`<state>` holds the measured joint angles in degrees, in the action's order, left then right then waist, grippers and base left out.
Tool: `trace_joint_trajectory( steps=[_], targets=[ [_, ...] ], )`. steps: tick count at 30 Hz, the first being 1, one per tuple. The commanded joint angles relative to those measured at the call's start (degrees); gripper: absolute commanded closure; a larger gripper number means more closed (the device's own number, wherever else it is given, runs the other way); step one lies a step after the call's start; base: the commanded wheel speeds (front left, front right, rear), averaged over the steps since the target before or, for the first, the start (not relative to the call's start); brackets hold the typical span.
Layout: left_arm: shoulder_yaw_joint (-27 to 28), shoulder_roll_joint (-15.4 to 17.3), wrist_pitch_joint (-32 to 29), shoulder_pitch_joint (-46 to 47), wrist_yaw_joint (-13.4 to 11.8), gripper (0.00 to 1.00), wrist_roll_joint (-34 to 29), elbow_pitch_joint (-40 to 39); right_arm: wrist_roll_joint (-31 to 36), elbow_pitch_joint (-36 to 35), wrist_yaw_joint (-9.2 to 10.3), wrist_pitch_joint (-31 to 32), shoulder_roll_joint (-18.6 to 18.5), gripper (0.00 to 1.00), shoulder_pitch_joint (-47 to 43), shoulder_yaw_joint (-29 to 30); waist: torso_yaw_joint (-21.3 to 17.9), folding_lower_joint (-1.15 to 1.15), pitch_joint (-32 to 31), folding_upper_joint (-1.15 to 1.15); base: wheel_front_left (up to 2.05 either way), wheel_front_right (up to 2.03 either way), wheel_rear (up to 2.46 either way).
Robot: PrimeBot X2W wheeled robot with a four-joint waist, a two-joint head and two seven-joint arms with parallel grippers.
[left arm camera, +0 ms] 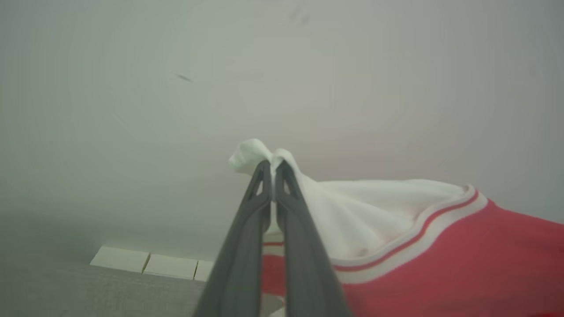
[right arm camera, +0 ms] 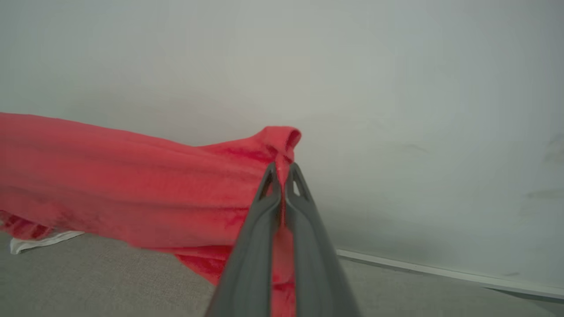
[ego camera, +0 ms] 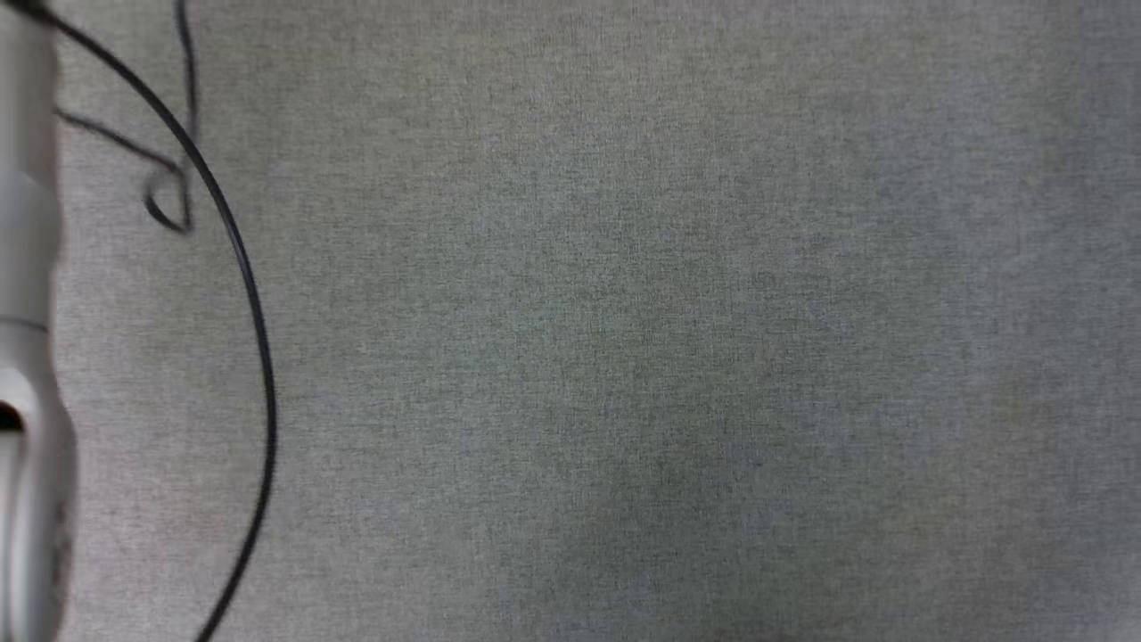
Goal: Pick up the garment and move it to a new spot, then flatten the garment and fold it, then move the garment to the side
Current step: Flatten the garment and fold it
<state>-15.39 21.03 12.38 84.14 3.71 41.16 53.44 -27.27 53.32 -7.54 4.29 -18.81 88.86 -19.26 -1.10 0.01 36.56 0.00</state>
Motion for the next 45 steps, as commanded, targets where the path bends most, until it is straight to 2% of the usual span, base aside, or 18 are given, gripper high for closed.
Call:
trace_joint_trajectory(
  steps=[1, 11, 19, 28, 31, 33, 34, 40, 45],
  targets=[
    [0.3, -0.2, 0.8, -3.6, 0.9, 1.00, 0.6, 0.5, -1.8, -1.2, 0.10, -1.4, -0.6, 1.00, -4.1, -1.6, 0.2, -0.01, -1.3, 0.00, 0.00, 0.00, 0.00],
    [0.7, -1.6, 2.6, -24.6, 3.1, 1.00, 3.2, -3.3, -10.9, -5.7, 0.10, -6.1, -3.1, 1.00, -26.4, -7.9, 0.7, -0.01, -9.8, 0.00, 0.00, 0.00, 0.00],
    [-1.4, -1.5, 2.5, -41.6, 2.1, 1.00, 1.0, -8.8, -15.4, -8.6, 0.10, -8.7, -5.0, 1.00, -43.0, -9.7, 1.1, -0.01, -18.4, 0.00, 0.00, 0.00, 0.00],
    [-2.0, 0.4, 0.0, -56.0, -1.1, 1.00, 1.9, -14.2, -16.2, -10.8, 0.10, -9.0, -5.5, 1.00, -55.6, -9.9, 0.8, -0.01, -27.3, 0.00, 0.00, 0.00, 0.00],
    [-1.4, 1.2, -1.2, -62.0, -2.7, 1.00, 2.9, -17.5, -16.2, -12.1, 0.11, -8.2, -5.2, 1.00, -59.9, -9.6, 0.6, -0.01, -29.9, 0.00, 0.00, 0.00, 0.00],
    [-1.0, 2.2, -2.7, -67.9, -4.7, 1.00, 3.8, -21.5, -16.0, -13.8, 0.11, -7.5, -5.0, 1.00, -64.0, -8.9, 0.5, -0.01, -32.1, 0.00, 0.00, 0.00, 0.00],
    [-1.0, 2.2, -2.7, -67.9, -4.7, 1.00, 3.8, -21.5, -16.0, -13.8, 0.11, -7.5, -5.0, 1.00, -64.0, -8.9, 0.5, -0.01, -32.1, 0.00, 0.00, 0.00, 0.00],
    [-0.5, 4.1, -6.1, -78.2, -8.7, 1.00, 5.2, -31.2, -14.4, -18.5, 0.11, -7.3, -4.9, 1.00, -72.0, -5.7, 1.2, -0.01, -35.2, 0.00, 0.00, 0.00, 0.00],
    [0.1, 5.6, -8.8, -86.1, -11.7, 1.00, 6.6, -38.4, -12.9, -23.1, 0.11, -6.8, -3.8, 1.00, -80.5, -0.6, 2.4, -0.01, -37.6, 0.00, 0.00, 0.00, 0.00]
  ],
)
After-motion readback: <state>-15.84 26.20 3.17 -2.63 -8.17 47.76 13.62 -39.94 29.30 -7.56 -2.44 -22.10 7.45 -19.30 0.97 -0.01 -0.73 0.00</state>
